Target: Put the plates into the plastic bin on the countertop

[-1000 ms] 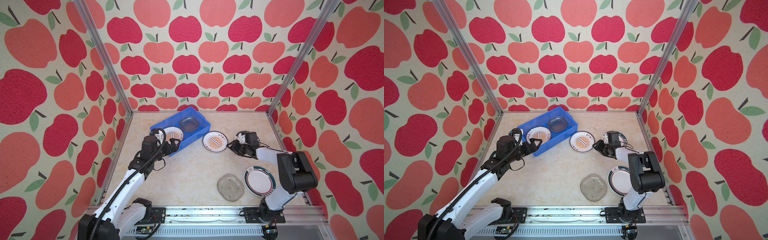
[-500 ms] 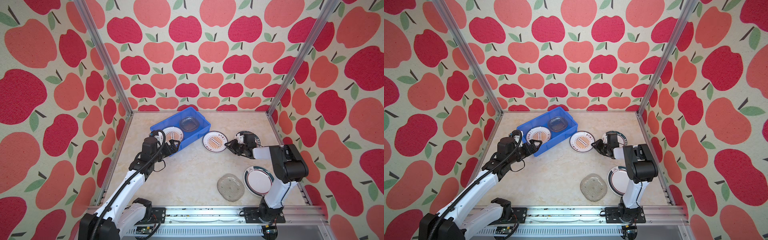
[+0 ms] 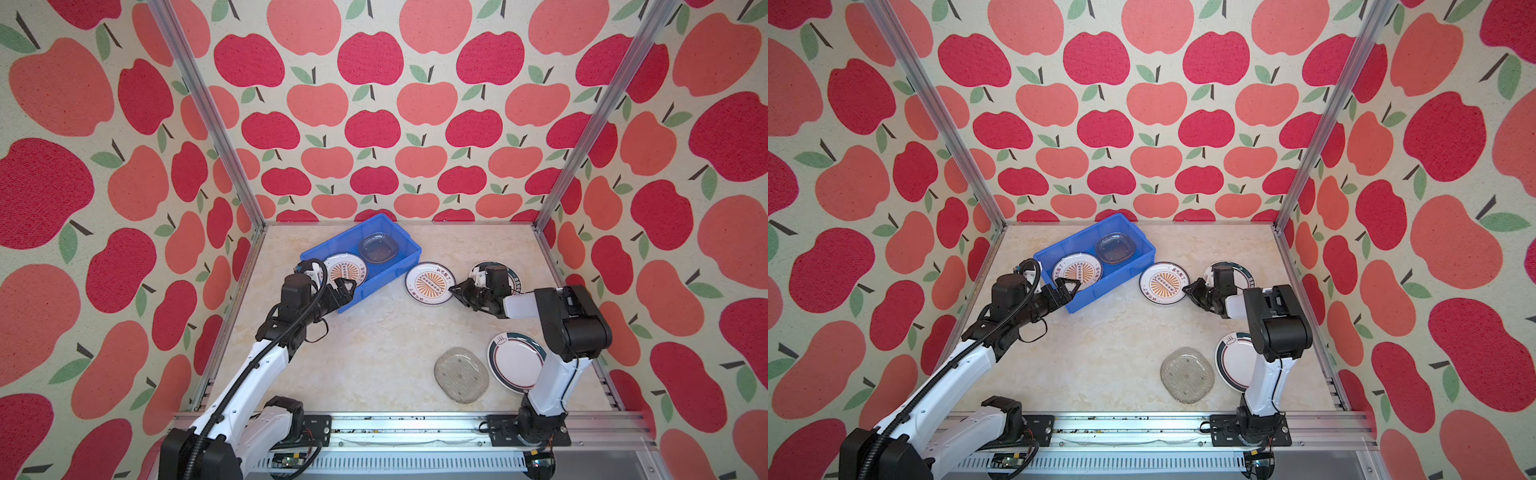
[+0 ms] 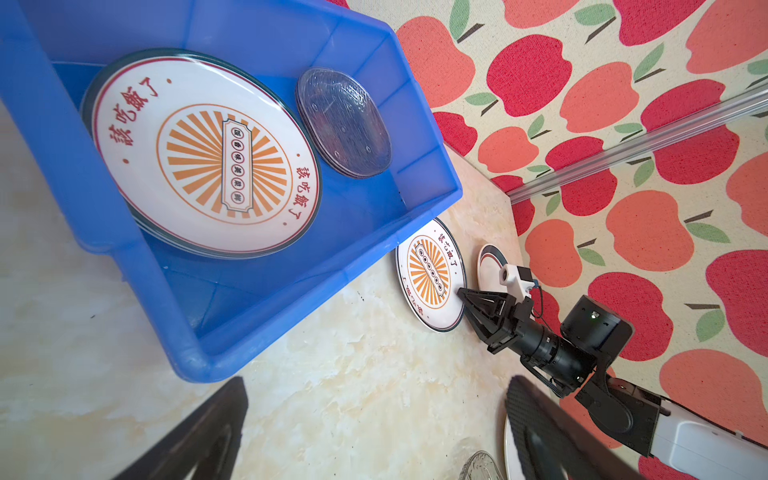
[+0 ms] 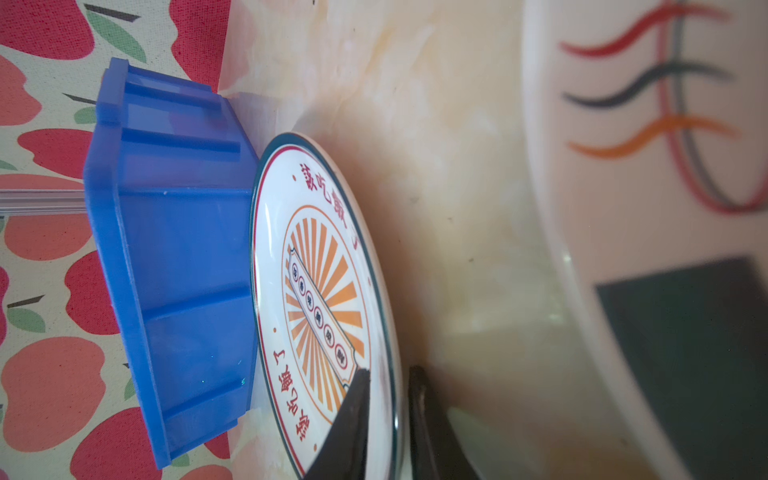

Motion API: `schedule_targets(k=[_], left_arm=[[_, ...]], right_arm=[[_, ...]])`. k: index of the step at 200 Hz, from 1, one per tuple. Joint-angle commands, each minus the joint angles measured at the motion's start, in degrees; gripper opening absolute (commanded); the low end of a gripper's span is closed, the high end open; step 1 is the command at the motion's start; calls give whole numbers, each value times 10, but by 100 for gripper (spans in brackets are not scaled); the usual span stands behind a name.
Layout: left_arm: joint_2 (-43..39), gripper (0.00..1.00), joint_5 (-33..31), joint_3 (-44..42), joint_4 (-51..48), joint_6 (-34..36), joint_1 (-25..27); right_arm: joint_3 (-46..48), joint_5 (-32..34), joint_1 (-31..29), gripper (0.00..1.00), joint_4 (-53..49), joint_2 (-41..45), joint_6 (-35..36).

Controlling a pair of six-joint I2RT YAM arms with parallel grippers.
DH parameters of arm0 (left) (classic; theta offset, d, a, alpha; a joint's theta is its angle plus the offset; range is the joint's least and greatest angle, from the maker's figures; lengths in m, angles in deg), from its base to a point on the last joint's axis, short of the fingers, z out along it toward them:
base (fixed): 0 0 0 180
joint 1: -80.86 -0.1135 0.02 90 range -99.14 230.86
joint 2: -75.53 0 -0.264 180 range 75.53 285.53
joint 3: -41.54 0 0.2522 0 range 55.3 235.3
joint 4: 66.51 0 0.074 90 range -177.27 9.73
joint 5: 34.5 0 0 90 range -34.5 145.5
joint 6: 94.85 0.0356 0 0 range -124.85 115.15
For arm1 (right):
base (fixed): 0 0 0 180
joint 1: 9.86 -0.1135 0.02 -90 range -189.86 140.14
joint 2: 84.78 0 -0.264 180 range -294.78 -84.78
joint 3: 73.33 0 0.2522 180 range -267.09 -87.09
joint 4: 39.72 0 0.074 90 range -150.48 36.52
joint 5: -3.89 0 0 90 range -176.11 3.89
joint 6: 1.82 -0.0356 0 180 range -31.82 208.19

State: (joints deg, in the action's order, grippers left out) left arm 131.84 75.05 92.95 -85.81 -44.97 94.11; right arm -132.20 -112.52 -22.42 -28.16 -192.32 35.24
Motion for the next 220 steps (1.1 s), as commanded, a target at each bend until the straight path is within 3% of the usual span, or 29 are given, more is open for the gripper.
schedule_targets(k=[1, 81, 125, 174, 220], left_arm=[[-6, 99, 4, -4, -14, 5, -6], [-28, 99, 5, -8, -35, 11, -20], [-45, 99, 9, -4, -55, 20, -36], [-48, 99, 0, 17, -91, 45, -56], [-50, 99, 13, 25, -95, 50, -72]], right_arm=[[-7, -2, 4, 19, 2, -12, -7], [8, -1, 4, 0, 0, 20, -3], [16, 36, 4, 0, -94, 116, 43], [-55, 230, -38, 0, -302, 301, 196], [-188, 383, -129, 0, -373, 328, 302]])
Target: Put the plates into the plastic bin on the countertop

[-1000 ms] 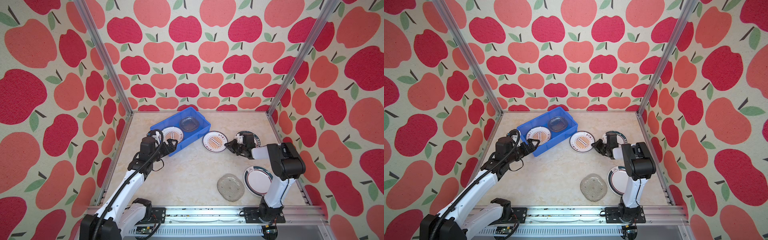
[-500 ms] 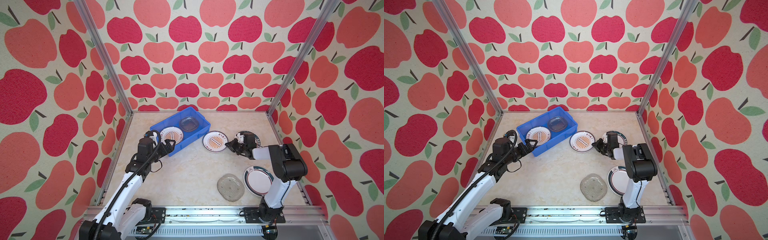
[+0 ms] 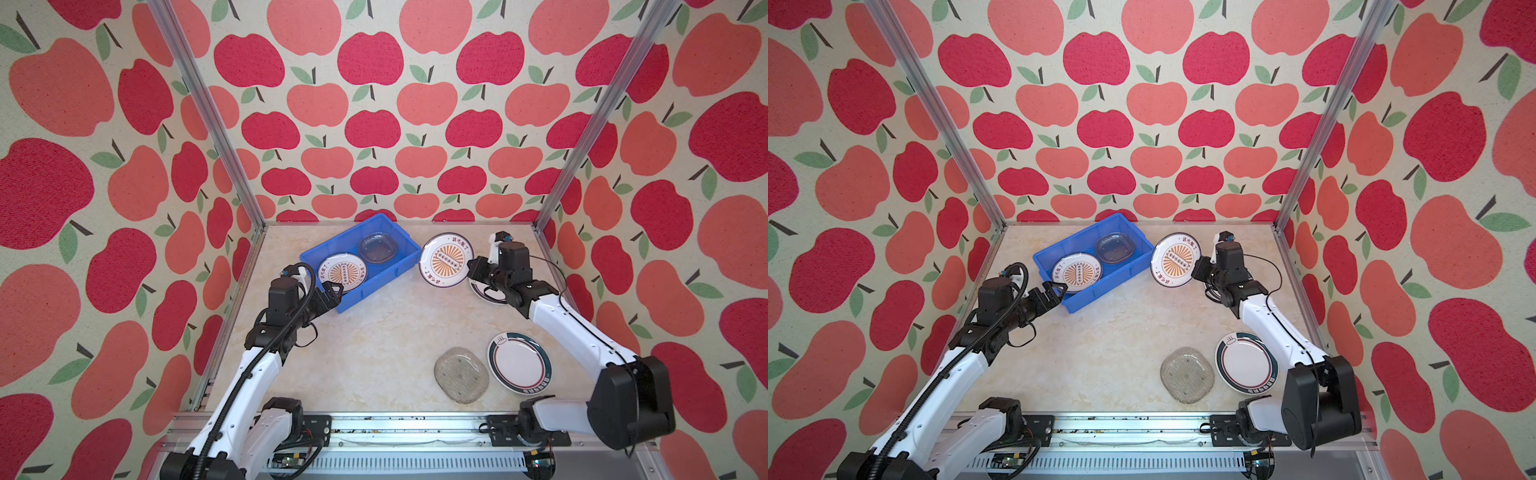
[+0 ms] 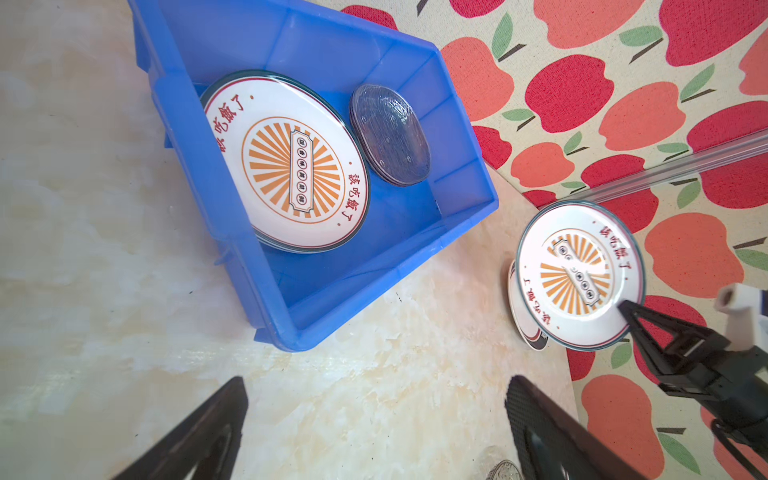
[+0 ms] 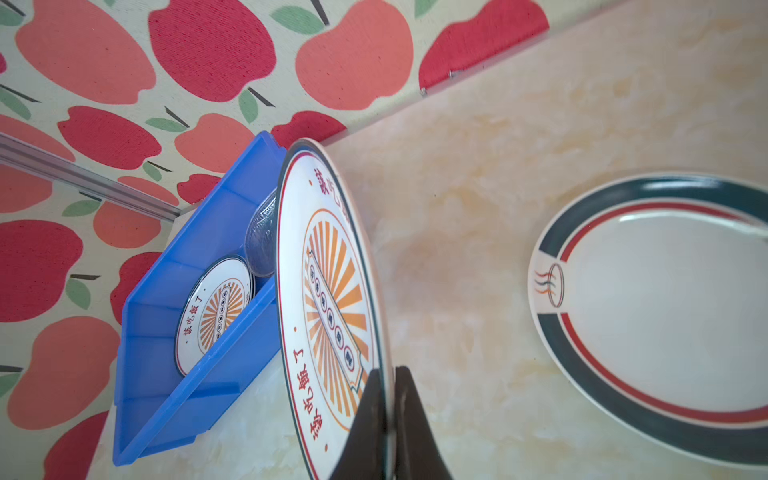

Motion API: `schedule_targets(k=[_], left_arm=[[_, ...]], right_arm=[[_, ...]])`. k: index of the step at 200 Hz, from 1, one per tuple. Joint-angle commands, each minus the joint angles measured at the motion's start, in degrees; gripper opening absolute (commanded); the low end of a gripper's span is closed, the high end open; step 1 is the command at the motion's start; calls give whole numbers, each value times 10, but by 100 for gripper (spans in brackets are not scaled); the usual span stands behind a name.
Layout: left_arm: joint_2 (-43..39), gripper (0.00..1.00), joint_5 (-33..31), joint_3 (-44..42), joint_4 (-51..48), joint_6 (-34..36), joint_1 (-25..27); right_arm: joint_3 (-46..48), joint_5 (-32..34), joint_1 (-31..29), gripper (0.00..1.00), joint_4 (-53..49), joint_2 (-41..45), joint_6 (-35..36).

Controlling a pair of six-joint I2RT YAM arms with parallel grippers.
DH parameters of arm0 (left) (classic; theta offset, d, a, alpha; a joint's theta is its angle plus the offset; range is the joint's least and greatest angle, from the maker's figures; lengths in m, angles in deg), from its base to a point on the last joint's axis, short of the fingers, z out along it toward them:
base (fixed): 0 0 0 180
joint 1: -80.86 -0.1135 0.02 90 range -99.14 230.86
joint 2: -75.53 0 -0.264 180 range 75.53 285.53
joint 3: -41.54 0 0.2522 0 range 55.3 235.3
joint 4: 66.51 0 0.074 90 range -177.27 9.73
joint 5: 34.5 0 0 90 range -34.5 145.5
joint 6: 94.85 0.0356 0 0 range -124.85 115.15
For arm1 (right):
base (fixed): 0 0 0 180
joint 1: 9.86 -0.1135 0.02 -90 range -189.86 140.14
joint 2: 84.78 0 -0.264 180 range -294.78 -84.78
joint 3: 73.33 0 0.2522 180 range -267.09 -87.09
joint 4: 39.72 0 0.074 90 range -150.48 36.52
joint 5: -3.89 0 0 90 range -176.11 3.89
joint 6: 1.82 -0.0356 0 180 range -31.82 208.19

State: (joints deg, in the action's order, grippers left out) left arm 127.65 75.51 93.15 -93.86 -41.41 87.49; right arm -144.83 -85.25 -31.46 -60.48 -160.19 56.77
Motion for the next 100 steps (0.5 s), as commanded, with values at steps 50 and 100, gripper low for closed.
schedule_targets(k=[50, 100], left_arm=[[-26, 99, 16, 15, -18, 14, -18], [-33, 99, 34, 2, -1, 2, -20]], right_arm=[[-207, 95, -113, 0, -8, -101, 122], [-300, 16, -134, 0, 52, -232, 73]])
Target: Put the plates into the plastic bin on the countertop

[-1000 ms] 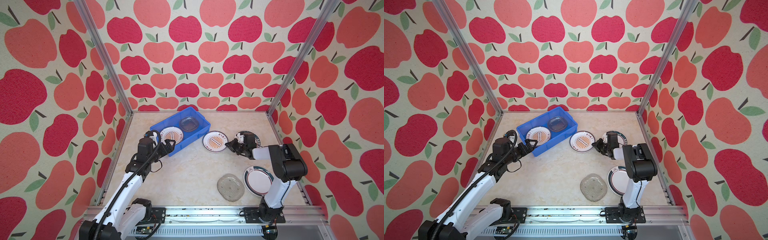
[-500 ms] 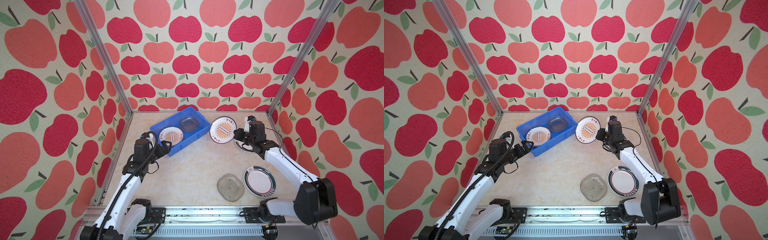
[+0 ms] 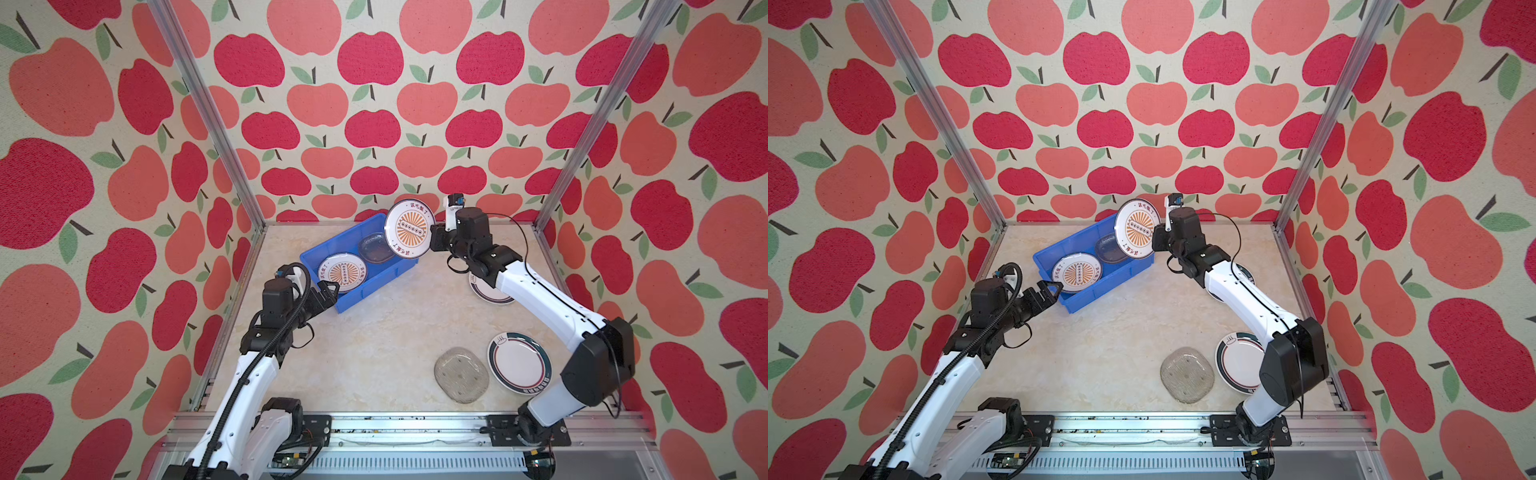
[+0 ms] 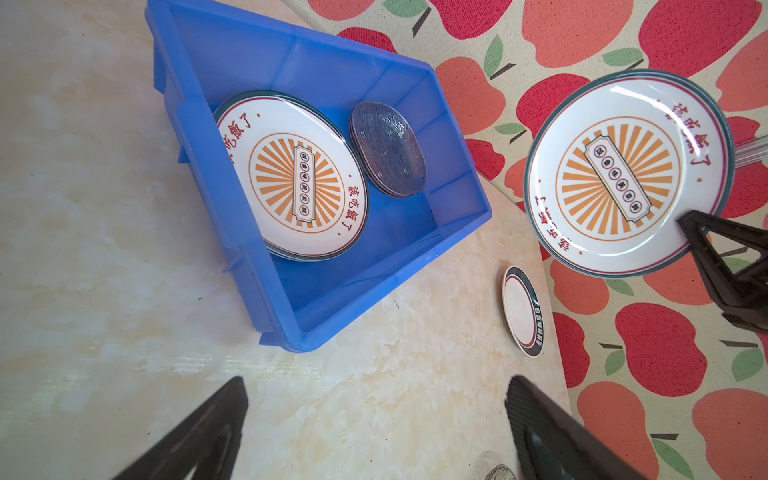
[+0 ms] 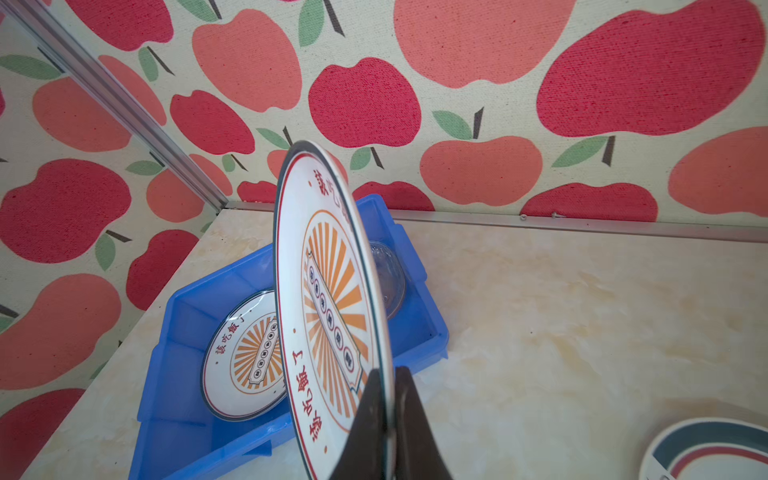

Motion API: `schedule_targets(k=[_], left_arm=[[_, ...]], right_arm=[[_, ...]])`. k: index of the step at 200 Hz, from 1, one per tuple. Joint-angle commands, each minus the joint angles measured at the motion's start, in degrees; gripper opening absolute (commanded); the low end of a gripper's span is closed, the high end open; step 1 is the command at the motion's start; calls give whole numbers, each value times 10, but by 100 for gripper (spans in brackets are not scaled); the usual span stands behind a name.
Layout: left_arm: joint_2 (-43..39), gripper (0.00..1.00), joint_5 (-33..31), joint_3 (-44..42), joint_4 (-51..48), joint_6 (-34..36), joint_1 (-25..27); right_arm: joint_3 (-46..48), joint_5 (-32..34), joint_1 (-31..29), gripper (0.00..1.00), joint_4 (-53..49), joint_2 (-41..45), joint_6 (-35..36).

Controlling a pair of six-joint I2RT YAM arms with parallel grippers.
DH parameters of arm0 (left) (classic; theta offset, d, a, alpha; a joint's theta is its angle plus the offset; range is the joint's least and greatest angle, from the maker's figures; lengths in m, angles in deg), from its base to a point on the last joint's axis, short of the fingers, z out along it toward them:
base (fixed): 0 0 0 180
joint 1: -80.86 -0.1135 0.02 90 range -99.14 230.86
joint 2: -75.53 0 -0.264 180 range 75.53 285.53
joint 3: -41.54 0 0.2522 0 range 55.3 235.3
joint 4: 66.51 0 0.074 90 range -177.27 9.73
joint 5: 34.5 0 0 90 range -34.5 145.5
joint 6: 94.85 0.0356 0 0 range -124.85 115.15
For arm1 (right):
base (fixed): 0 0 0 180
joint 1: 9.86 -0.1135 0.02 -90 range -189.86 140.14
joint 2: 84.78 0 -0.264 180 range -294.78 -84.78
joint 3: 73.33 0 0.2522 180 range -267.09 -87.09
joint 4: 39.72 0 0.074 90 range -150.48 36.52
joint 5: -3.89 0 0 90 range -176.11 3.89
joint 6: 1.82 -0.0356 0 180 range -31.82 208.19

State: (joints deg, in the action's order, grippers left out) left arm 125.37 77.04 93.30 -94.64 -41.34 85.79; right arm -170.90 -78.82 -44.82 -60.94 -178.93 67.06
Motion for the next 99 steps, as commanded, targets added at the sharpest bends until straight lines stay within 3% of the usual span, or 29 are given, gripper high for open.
schedule_targets(k=[1, 37, 99], left_arm=[[-10, 99, 18, 1, 7, 1, -3], [-7, 99, 22, -2, 9, 0, -3], [-8, 99, 14, -12, 12, -1, -4]], right_arm=[[-41, -50, -1, 0, 59, -48, -32], [-77, -146, -2, 0, 106, -144, -129], [-127, -212, -18, 0, 130, -261, -202]])
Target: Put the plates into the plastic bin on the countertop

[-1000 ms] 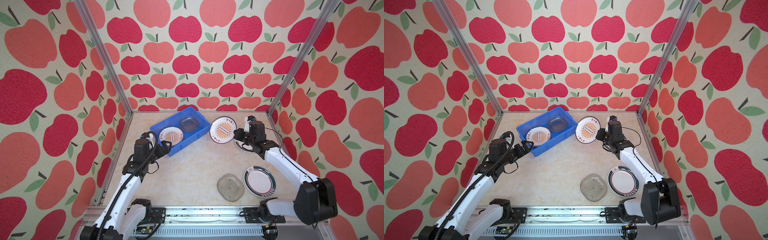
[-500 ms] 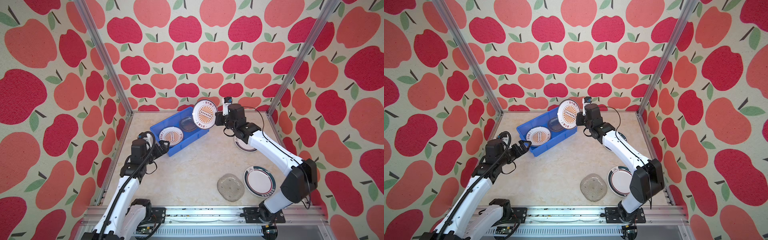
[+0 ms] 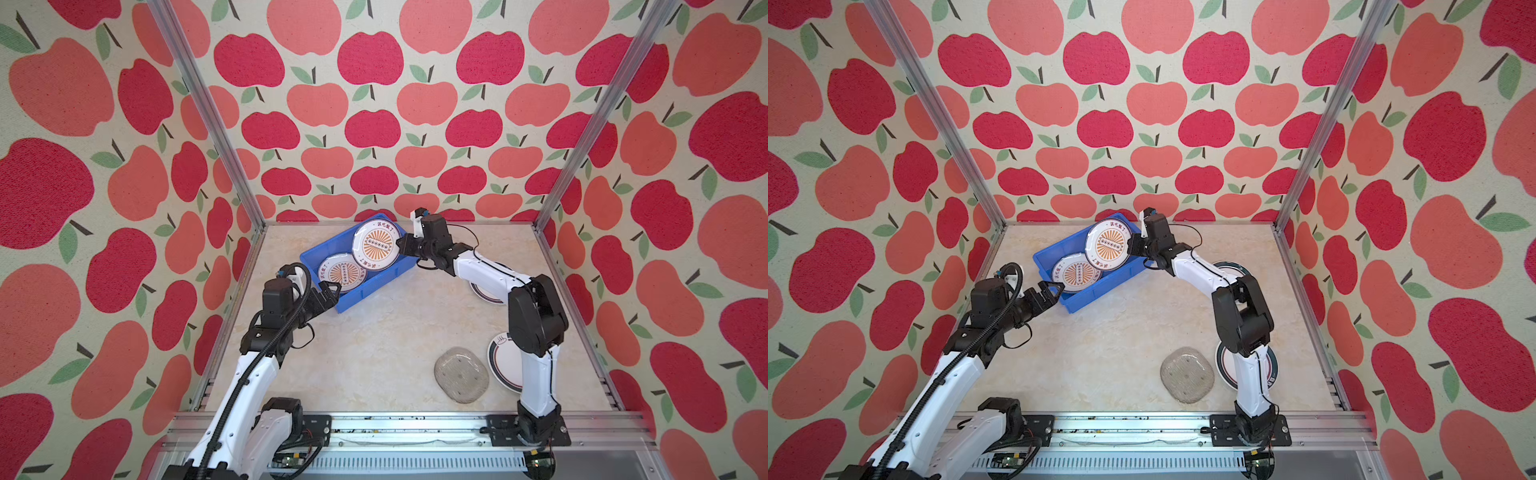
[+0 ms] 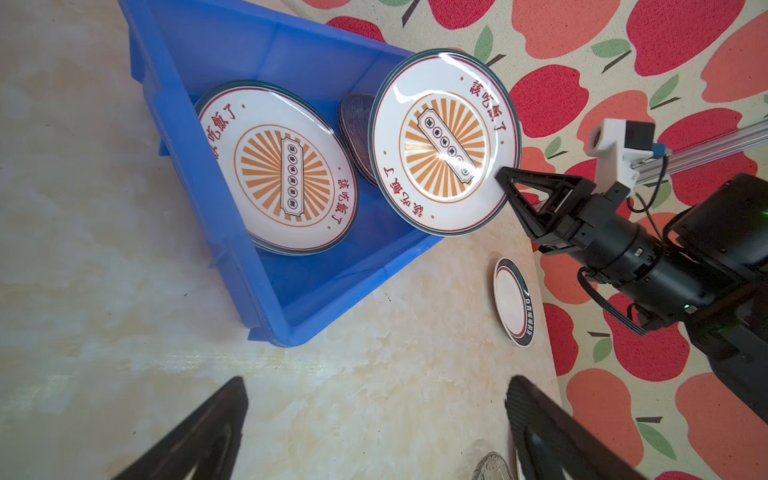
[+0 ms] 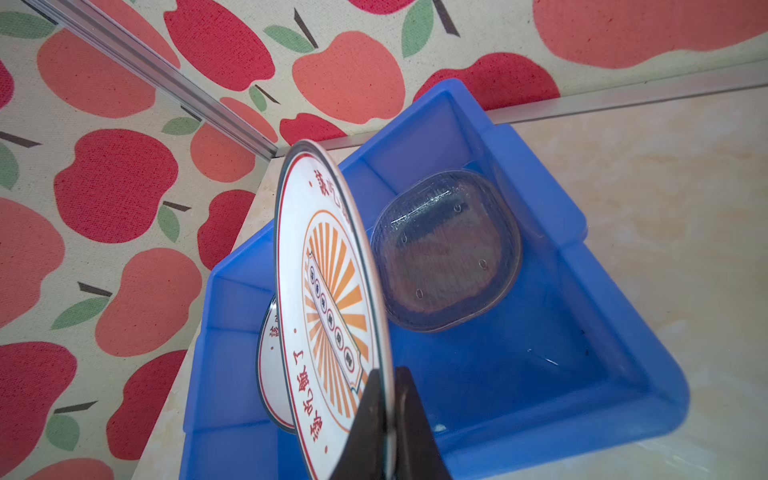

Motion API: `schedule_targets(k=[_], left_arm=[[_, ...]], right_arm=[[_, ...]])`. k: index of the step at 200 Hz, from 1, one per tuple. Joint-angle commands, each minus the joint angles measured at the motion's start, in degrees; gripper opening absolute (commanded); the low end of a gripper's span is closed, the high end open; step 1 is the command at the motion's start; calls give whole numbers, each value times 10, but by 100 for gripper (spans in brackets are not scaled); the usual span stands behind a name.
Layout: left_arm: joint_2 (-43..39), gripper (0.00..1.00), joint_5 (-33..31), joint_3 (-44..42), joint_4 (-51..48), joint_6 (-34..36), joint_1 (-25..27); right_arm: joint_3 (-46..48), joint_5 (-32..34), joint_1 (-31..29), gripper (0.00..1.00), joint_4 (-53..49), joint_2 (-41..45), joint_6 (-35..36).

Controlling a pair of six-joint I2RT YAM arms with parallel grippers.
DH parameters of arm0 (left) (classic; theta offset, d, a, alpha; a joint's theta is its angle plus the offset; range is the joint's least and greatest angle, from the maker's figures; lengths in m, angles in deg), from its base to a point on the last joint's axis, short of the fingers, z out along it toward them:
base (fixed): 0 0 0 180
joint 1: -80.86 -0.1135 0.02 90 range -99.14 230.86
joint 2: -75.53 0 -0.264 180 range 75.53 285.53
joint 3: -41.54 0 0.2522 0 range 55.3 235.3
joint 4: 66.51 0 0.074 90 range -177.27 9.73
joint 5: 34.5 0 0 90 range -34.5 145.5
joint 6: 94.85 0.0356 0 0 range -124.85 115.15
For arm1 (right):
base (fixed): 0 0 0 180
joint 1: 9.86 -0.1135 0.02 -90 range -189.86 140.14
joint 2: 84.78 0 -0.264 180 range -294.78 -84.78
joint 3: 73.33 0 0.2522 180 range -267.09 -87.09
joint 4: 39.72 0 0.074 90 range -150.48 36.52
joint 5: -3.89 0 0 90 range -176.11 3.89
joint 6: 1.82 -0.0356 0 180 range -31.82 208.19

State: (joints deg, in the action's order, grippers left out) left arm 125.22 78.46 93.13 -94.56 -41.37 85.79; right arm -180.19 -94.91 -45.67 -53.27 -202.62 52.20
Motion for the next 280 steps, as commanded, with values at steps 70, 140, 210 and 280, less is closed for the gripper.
schedule_targets(k=[70, 140, 210, 280], left_arm=[[-6, 99, 0, -21, 19, -8, -4], [-18, 99, -8, -27, 2, -6, -7], [-16, 99, -8, -27, 5, -5, -8], [-2, 99, -2, -25, 19, -2, -14]], right_arm=[[-125, -103, -36, 0, 40, -130, -95], [-223, -109, -67, 0, -36, -204, -84], [-178, -110, -67, 0, -48, -163, -68], [-160, -136, -54, 0, -49, -125, -70]])
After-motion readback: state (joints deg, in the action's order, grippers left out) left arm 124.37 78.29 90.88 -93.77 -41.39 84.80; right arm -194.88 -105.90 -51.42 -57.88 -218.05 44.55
